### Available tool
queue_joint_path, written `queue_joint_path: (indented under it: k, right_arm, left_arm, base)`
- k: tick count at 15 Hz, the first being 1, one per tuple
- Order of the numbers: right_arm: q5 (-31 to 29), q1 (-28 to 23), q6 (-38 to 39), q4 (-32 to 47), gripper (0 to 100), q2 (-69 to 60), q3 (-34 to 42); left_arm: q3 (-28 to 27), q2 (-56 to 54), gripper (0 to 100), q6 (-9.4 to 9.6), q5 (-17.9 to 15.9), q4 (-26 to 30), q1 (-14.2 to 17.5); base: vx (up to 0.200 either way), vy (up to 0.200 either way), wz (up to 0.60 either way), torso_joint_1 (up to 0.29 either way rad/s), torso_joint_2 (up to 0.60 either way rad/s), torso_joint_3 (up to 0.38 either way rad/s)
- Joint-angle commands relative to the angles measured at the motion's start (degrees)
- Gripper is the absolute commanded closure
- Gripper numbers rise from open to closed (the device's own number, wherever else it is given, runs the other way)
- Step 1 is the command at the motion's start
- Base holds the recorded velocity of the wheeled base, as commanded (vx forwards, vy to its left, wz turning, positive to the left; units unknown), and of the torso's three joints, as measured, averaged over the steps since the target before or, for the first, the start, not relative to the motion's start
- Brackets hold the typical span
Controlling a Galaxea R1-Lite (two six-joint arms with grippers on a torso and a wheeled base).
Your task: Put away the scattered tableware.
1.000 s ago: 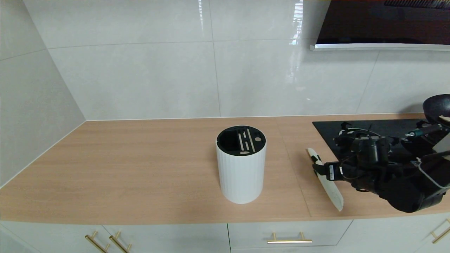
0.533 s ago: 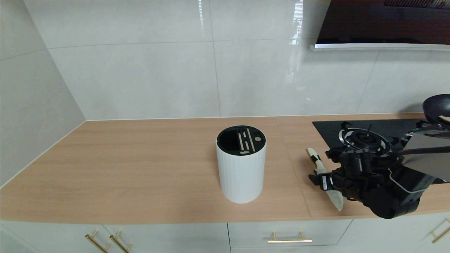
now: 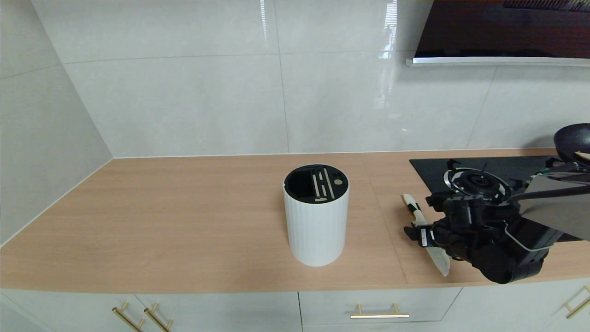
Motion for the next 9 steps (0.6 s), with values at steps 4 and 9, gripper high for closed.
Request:
queue_joint_path:
  k: [4, 9]
  right_arm:
    - [-0.10, 0.01, -0.15, -1.67, 0, 1.21, -0.45]
    - [-0.10, 0.01, -0.15, -1.75, 0, 1.74, -0.45]
  left_arm:
    - [0.01, 0.09, 0, 0.00, 0.02, 0.00, 0.02]
    - [0.01, 0.09, 0, 0.00, 0.02, 0.00, 0.02]
  base:
    - [0.000, 0.000, 0.00, 0.000, 0.00, 0.000]
    - [0.000, 0.000, 0.00, 0.000, 0.00, 0.000]
